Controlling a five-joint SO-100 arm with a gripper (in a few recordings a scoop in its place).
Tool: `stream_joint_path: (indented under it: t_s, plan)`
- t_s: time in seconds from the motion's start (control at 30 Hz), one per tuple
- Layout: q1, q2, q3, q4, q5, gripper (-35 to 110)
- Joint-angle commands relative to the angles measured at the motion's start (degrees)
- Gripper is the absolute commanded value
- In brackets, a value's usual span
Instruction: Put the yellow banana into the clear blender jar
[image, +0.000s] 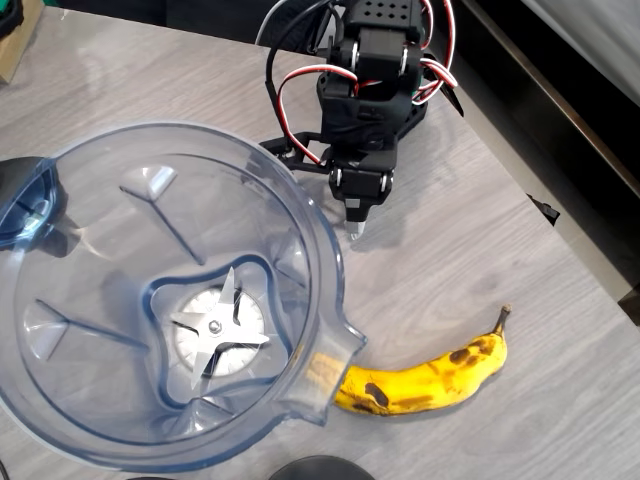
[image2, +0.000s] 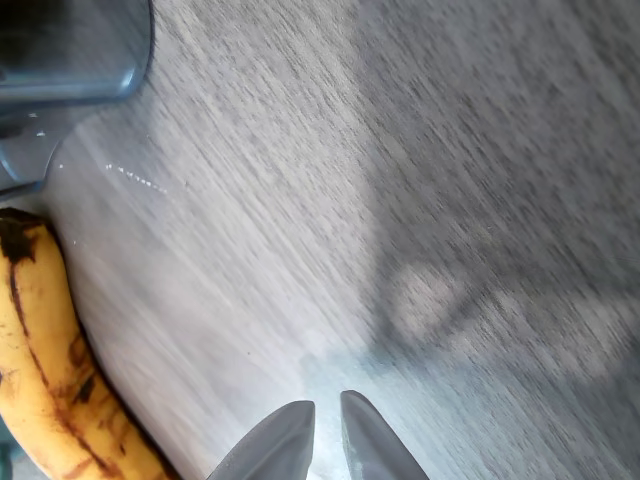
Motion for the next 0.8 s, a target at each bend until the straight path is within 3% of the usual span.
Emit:
stream_joint_path:
  t_s: [0.0,0.2,0.47,0.7,0.77]
  plan:
    - [0.62,1.85,0.62,0.62,0.00,0]
    - [0.62,1.85,0.62,0.62,0.00,0]
    - [-21.97,2.11,0.62,-2.20,-2.55,0]
    - [-26.37,2.64,0.62,-2.72,-4.75,0]
    - [-28.04,3.08,0.62,-5.45,-1.14,0]
